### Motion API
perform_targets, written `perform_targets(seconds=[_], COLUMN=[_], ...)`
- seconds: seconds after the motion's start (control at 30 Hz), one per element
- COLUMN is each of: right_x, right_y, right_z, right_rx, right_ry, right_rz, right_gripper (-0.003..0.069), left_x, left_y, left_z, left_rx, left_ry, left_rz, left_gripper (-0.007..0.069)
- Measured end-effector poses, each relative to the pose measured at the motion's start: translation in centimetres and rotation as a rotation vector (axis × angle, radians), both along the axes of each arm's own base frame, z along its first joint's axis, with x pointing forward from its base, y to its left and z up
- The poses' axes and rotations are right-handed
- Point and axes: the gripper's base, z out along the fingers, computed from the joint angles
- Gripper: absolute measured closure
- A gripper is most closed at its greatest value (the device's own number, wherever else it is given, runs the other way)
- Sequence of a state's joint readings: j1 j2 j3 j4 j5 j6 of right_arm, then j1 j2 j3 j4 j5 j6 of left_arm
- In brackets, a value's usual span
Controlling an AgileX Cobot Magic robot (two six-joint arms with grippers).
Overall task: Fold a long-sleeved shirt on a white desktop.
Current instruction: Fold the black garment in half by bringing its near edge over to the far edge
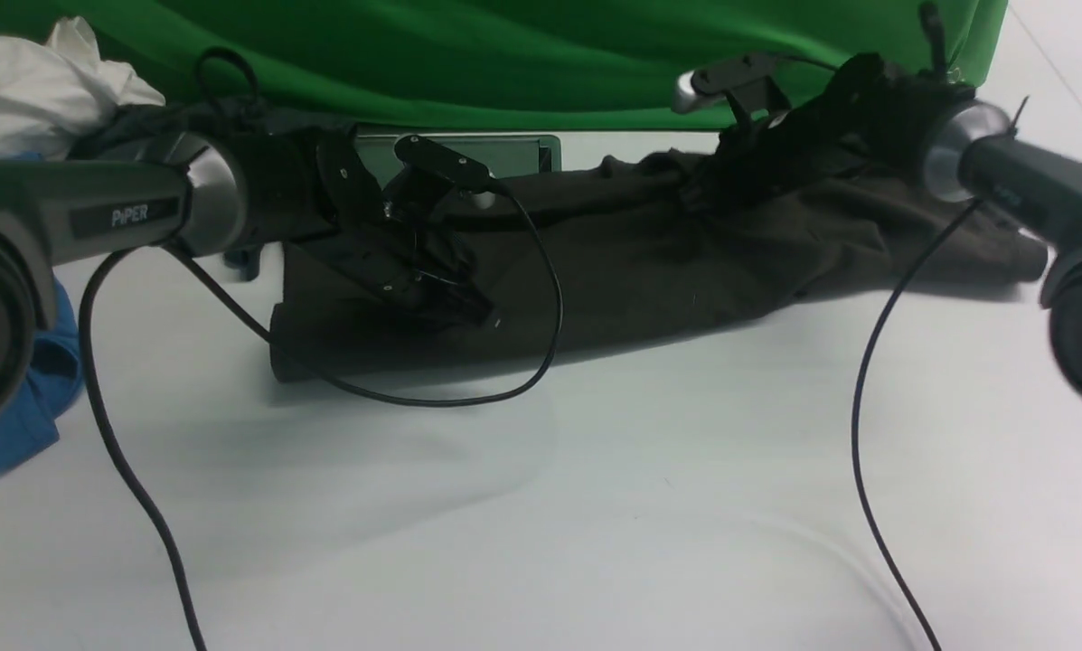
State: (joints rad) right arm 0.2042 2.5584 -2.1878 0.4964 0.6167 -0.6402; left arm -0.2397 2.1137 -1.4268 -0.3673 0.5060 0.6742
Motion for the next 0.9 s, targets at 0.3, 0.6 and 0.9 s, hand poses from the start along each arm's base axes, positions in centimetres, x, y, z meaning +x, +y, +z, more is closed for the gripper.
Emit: perform_targets(seconds=[0.3,0.6,0.9], right_x=[3.9,0.7,-4.1], right_y=[-2.4,-10.6,-14.7], right_z=[0.4,8.3,6.8], right_rx=[0.014,-0.080,-0.192], right_ry=[-0.402,-0.041,0.383], right_rz=[-0.231,-0.248,-0.290], right_gripper=[0.0559,0.0475,0.0479], left_x=[-0.1,-1.1,-2.3], left_y=[0.0,0.6,1.4], left_z=[0.0,3.1,4.7], left_rx=[0.050,0.090,0.085], left_ry=[0.000,-0.025,-0.037], left_rz=[-0.018,-0.058,-0.034], left_gripper=[0.0606,0.0606,0.0606])
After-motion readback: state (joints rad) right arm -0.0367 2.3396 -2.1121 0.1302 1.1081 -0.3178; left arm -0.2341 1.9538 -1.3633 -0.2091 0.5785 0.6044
